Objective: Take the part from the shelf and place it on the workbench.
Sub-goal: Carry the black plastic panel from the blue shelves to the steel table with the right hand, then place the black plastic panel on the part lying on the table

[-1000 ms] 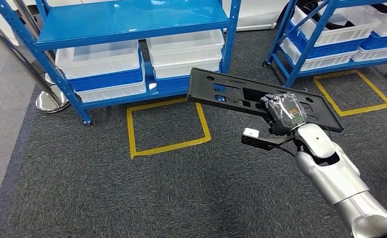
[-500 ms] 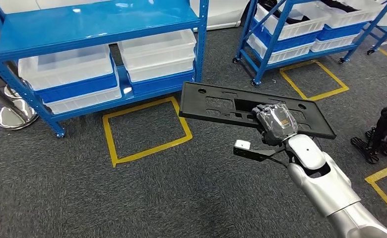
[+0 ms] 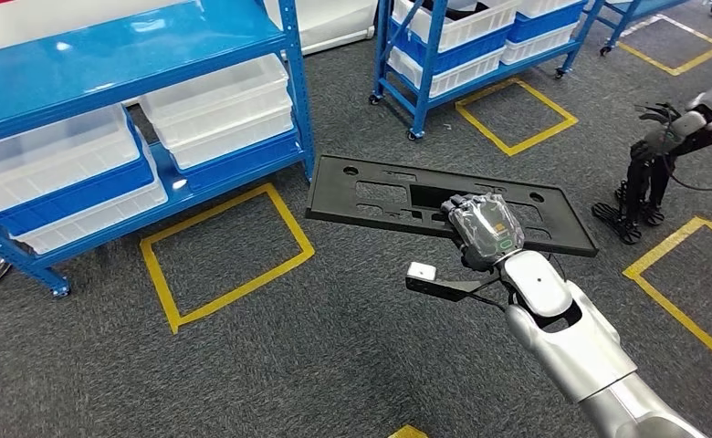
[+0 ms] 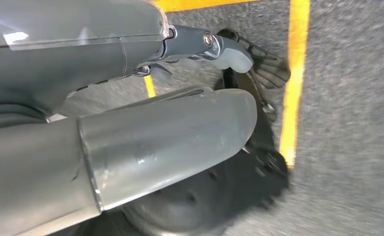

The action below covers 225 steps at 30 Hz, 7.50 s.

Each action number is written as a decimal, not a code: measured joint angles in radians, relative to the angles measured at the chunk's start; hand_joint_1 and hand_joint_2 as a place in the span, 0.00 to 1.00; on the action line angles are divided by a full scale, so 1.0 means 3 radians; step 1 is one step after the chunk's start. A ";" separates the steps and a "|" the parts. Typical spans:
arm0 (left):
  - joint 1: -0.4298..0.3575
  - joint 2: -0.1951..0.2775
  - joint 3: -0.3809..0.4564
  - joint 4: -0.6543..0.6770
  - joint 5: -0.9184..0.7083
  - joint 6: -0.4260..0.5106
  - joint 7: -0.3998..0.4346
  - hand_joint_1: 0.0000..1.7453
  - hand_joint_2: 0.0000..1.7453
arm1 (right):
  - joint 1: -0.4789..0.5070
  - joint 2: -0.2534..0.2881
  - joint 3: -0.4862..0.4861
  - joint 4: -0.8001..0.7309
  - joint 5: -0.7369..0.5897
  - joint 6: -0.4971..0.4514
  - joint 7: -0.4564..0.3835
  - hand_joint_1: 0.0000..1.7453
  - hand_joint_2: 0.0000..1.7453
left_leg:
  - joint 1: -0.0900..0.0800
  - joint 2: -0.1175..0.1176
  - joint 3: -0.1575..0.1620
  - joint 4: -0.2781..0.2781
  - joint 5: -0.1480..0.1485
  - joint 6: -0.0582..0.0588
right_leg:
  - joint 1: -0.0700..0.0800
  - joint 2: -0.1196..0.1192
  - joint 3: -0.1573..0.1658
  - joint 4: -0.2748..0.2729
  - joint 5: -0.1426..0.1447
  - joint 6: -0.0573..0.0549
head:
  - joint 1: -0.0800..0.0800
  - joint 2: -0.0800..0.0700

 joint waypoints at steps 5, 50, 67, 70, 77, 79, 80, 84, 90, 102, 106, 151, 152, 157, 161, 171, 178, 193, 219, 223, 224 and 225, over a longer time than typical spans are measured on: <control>-0.0004 0.0124 -0.0001 0.0248 -0.0041 0.0050 -0.0055 0.00 0.00 | 0.0034 0.0030 0.0016 -0.0005 0.0020 -0.0001 0.0004 1.00 1.00 | 0.0011 -0.0151 0.0189 -0.0504 0.0389 0.0023 | 0.0004 0.0231 -0.0025 0.0071 -0.0017 0.0015 | 0.0001 0.0000; -0.0035 0.0187 -0.0042 0.0645 -0.0234 0.0360 -0.0243 0.00 0.00 | 0.0357 -0.0068 -0.0154 -0.0483 0.0184 0.0024 0.0057 1.00 1.00 | 0.0001 0.0211 0.0401 -0.0880 0.0457 0.0099 | -0.0082 -0.0129 -0.0277 0.0435 -0.0054 0.0239 | 0.0021 0.0000; -0.0037 0.0184 -0.0041 0.0643 -0.0231 0.0383 -0.0238 0.00 0.00 | 0.0269 0.0003 -0.0088 -0.0420 0.0161 0.0023 0.0063 1.00 1.00 | 0.0004 -0.0234 0.0212 -0.0661 0.0461 0.0055 | 0.0008 0.0328 -0.0069 0.0091 0.0019 0.0025 | 0.0017 0.0000; -0.0044 0.0185 -0.0040 0.0643 -0.0208 0.0362 -0.0243 0.00 0.00 | 0.0263 0.0000 -0.0085 -0.0415 0.0159 0.0024 0.0064 1.00 1.00 | -0.0005 -0.0227 0.0265 -0.0767 0.0475 0.0083 | -0.0011 0.0435 -0.0100 0.0084 0.0037 0.0090 | 0.0017 0.0000; -0.0032 0.0184 -0.0039 0.0643 -0.0197 0.0324 -0.0243 0.00 0.00 | 0.0308 -0.0073 -0.0107 -0.0447 0.0143 0.0007 0.0097 1.00 1.00 | -0.0009 0.0070 0.0313 -0.0859 0.0509 0.0168 | -0.0043 0.0012 -0.0516 0.0936 -0.0368 0.0192 | 0.0026 0.0000; -0.0030 0.0180 -0.0039 0.0643 -0.0236 0.0317 -0.0242 0.00 0.00 | 0.0415 -0.0189 -0.0164 -0.0536 0.0100 -0.0002 0.0108 1.00 1.00 | -0.0008 0.0137 0.0325 -0.0855 0.0491 0.0157 | -0.0069 -0.0024 -0.0426 0.0774 -0.0231 0.0214 | 0.0027 0.0000; -0.0029 0.0176 -0.0039 0.0643 -0.0252 0.0310 -0.0243 0.00 0.00 | 0.0472 -0.0259 -0.0209 -0.0600 0.0066 -0.0009 0.0101 1.00 1.00 | -0.0009 0.0168 0.0336 -0.0851 0.0477 0.0145 | -0.0074 -0.0080 -0.0300 0.0541 -0.0119 0.0218 | 0.0027 0.0000; -0.0025 0.0170 -0.0038 0.0643 -0.0284 0.0275 -0.0267 0.00 0.00 | 0.0669 -0.0503 -0.0451 -0.0848 -0.0076 -0.0055 0.0032 1.00 1.00 | -0.0040 0.0282 0.0381 -0.0837 0.0415 0.0067 | -0.0017 -0.0222 -0.0057 0.0067 0.0007 0.0153 | 0.0024 0.0000; -0.0034 0.0174 -0.0038 0.0643 -0.0295 0.0262 -0.0280 0.00 0.00 | 0.0832 -0.0758 -0.0772 -0.1053 -0.0171 -0.0093 -0.0004 1.00 1.00 | -0.0006 0.0045 0.0167 -0.0251 0.0060 0.0006 | -0.0034 0.0008 -0.0001 0.0011 0.0017 0.0029 | 0.0023 0.0000; -0.0048 0.0188 -0.0038 0.0643 -0.0295 0.0263 -0.0281 0.00 0.00 | 0.0958 -0.0865 -0.0867 -0.1121 -0.0188 -0.0101 -0.0015 1.00 1.00 | -0.0022 -0.0125 0.0293 -0.0826 0.0525 0.0148 | -0.0031 0.0366 -0.0051 0.0086 -0.0012 0.0140 | 0.0024 0.0000; -0.0033 0.0186 -0.0038 0.0644 -0.0270 0.0261 -0.0280 0.00 0.00 | 0.0983 -0.0920 -0.0967 -0.1135 -0.0262 -0.0119 -0.0044 1.00 1.00 | -0.0024 0.0023 0.0312 -0.0883 0.0553 0.0196 | -0.0042 0.0026 -0.0362 0.0725 -0.0361 0.0204 | 0.0025 0.0000; -0.0069 0.0148 -0.0037 0.0641 -0.0098 0.0179 -0.0224 0.00 0.00 | 0.0956 -0.1373 -0.1909 -0.0396 -0.0389 0.0151 -0.0110 1.00 1.00 | -0.0019 0.0044 0.0121 -0.0248 0.0112 0.0013 | -0.0082 -0.0001 0.0000 0.0045 -0.0016 0.0066 | 0.0023 0.0000; -0.0064 0.0148 -0.0037 0.0641 -0.0095 0.0176 -0.0220 0.00 0.00 | 0.0936 -0.1376 -0.1911 -0.0323 -0.0394 0.0149 -0.0113 1.00 1.00 | -0.0018 0.0009 -0.0002 -0.0018 0.0029 0.0019 | -0.0071 0.0037 0.0001 0.0046 -0.0017 0.0057 | 0.0024 0.0000; -0.0052 0.0148 -0.0037 0.0641 -0.0090 0.0175 -0.0211 0.00 0.00 | 0.0921 -0.1377 -0.1913 -0.0170 -0.0401 0.0145 -0.0120 1.00 1.00 | -0.0024 -0.0009 -0.0173 0.0257 0.0011 0.0043 | -0.0044 0.0122 0.0006 0.0047 -0.0020 0.0048 | 0.0024 0.0000; -0.0050 0.0152 -0.0037 0.0641 -0.0085 0.0174 -0.0208 0.00 0.00 | 0.0901 -0.1391 -0.1934 0.0025 -0.0399 0.0141 -0.0113 1.00 1.00 | -0.0052 -0.0116 0.0044 -0.0339 0.0391 0.0130 | -0.0027 0.0248 0.0011 0.0050 -0.0021 0.0051 | 0.0024 0.0000; -0.0060 0.0152 -0.0037 0.0641 -0.0033 0.0175 -0.0203 0.00 0.00 | 0.0851 -0.1458 -0.2027 0.0581 -0.0407 0.0121 -0.0084 1.00 1.00 | -0.0053 0.0054 0.0315 -0.0934 0.0617 0.0219 | -0.0072 0.0012 -0.0398 0.0829 -0.0397 0.0222 | 0.0027 0.0000; -0.0079 0.0152 -0.0037 0.0639 -0.0027 0.0167 -0.0206 0.00 0.00 | 0.0841 -0.1444 -0.2049 0.0854 -0.0334 0.0159 0.0001 1.00 1.00 | -0.0040 0.0247 0.0307 -0.0813 0.0495 0.0075 | -0.0114 -0.0086 -0.0014 0.0093 -0.0048 0.0243 | 0.0025 0.0000; -0.0092 0.0156 -0.0037 0.0651 0.0061 0.0117 -0.0256 0.00 1.00 | 0.0517 -0.1198 -0.2005 0.1782 -0.0252 0.0432 0.0069 0.00 0.00 | -0.0118 -0.0053 0.0273 -0.0764 0.0517 0.0200 | 0.0021 0.0031 0.0038 0.0095 -0.0075 0.0052 | 0.0026 0.0000; -0.0101 0.0114 -0.0037 0.0669 0.0270 0.0098 -0.0180 0.00 0.00 | 0.0486 -0.0932 -0.1713 0.1499 -0.0274 0.0309 0.0047 0.00 0.00 | -0.0107 0.0002 0.0284 -0.0791 0.0532 0.0186 | 0.0031 0.0060 0.0068 0.0043 -0.0044 0.0082 | 0.0026 0.0000; -0.0101 0.0096 -0.0037 0.0666 0.0286 0.0103 -0.0163 0.00 0.00 | 0.0565 -0.0856 -0.1638 0.1168 -0.0089 0.0153 0.0154 0.00 0.00 | -0.0105 0.0001 0.0278 -0.0792 0.0533 0.0185 | 0.0029 0.0058 0.0061 0.0045 -0.0044 0.0081 | 0.0026 0.0000; -0.0101 0.0090 -0.0037 0.0663 0.0290 0.0106 -0.0159 0.00 0.00 | 0.0595 -0.0830 -0.1622 0.1034 -0.0041 0.0105 0.0171 0.00 0.00 | -0.0105 0.0000 0.0277 -0.0792 0.0534 0.0185 | 0.0029 0.0058 0.0060 0.0046 -0.0044 0.0081 | 0.0026 0.0000; -0.0102 0.0082 -0.0037 0.0657 0.0293 0.0111 -0.0155 0.00 0.00 | 0.0629 -0.0800 -0.1607 0.0880 0.0000 0.0063 0.0182 0.00 0.00 | -0.0104 0.0000 0.0276 -0.0792 0.0534 0.0185 | 0.0029 0.0058 0.0058 0.0047 -0.0044 0.0081 | 0.0026 0.0000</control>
